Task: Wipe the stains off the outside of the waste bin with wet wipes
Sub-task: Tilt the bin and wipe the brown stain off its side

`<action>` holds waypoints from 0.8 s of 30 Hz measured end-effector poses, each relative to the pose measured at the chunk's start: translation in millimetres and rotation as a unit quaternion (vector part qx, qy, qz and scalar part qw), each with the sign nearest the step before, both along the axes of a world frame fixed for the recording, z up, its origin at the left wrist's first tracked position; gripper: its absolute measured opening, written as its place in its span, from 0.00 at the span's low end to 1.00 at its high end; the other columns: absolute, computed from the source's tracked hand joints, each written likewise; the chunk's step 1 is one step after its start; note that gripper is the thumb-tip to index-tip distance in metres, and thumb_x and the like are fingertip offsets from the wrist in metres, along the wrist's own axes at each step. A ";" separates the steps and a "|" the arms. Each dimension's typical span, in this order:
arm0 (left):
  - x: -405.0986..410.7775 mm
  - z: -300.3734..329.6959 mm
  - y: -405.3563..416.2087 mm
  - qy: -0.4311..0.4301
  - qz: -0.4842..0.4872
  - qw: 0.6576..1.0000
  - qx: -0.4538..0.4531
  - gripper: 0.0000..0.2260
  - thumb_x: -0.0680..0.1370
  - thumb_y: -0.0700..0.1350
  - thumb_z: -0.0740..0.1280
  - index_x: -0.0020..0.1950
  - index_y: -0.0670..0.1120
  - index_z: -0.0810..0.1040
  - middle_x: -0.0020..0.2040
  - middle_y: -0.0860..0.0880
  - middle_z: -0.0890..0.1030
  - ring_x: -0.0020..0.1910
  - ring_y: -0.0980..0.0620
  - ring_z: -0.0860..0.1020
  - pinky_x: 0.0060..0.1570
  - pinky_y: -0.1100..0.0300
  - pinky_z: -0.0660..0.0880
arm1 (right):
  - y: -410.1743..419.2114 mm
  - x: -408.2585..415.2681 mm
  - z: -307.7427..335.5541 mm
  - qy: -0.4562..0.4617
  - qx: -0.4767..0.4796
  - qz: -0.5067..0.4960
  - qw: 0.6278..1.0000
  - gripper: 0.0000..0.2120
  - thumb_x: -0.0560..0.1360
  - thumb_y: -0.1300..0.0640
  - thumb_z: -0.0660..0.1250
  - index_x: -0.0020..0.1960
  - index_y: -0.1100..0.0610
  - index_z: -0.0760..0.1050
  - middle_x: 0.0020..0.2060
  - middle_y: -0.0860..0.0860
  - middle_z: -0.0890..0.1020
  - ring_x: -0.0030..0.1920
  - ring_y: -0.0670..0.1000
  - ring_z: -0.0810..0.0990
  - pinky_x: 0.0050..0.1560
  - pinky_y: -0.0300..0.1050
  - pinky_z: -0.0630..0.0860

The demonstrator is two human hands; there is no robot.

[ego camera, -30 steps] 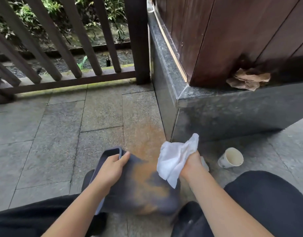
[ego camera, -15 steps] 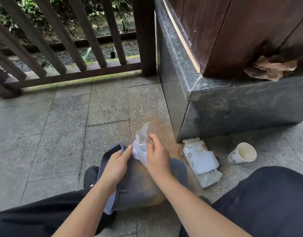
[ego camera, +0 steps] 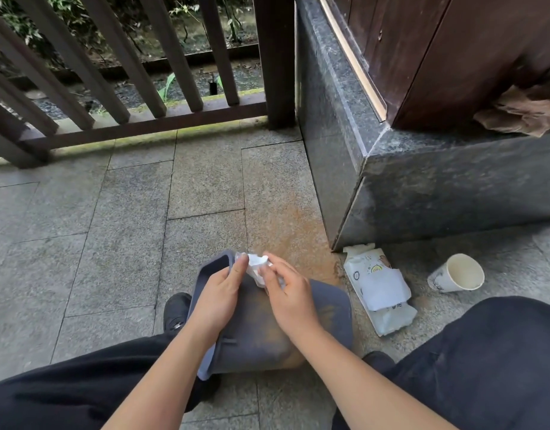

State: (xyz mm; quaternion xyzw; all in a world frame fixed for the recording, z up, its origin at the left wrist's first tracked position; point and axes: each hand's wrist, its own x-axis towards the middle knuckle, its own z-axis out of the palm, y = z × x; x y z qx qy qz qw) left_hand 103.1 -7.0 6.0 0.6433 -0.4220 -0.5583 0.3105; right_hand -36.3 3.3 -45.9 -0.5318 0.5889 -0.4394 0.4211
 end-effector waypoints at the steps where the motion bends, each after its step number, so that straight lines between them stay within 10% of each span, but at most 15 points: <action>1: 1.8 0.7 0.2 0.001 -0.002 1.000 0.002 0.26 0.74 0.68 0.60 0.48 0.50 0.87 0.46 0.53 0.86 0.45 0.62 0.82 0.38 0.73 0.73 | -0.9 2.1 0.9 -0.005 0.012 -0.007 1.000 0.15 0.79 0.48 0.65 0.60 0.55 0.80 0.56 0.40 0.82 0.61 0.36 0.76 0.66 0.43 0.71; 7: 4.3 0.8 2.9 -0.029 -0.019 0.999 0.003 0.29 0.78 0.69 0.52 0.51 0.51 0.85 0.47 0.59 0.86 0.48 0.64 0.82 0.39 0.76 0.71 | -0.8 17.5 2.0 0.066 -0.019 0.046 0.997 0.17 0.81 0.51 0.60 0.70 0.48 0.71 0.68 0.42 0.74 0.69 0.35 0.65 0.71 0.33 0.60; 15: 17.5 -7.4 7.1 -0.083 -0.013 0.996 0.004 0.33 0.78 0.71 0.50 0.51 0.48 0.84 0.49 0.56 0.85 0.52 0.61 0.81 0.51 0.61 0.73 | 6.9 21.2 -9.1 0.278 0.031 0.129 0.951 0.24 0.82 0.38 0.38 0.77 0.35 0.53 0.79 0.42 0.55 0.79 0.44 0.43 0.75 0.60 0.35; 24: 26.1 -7.4 4.8 -0.117 0.011 0.992 0.035 0.21 0.74 0.76 0.48 0.42 0.73 0.79 0.38 0.71 0.81 0.38 0.73 0.78 0.40 0.64 0.68 | 8.5 -16.2 -40.4 0.301 0.144 0.092 0.938 0.28 0.78 0.35 0.35 0.76 0.34 0.55 0.79 0.41 0.55 0.79 0.42 0.43 0.75 0.58 0.35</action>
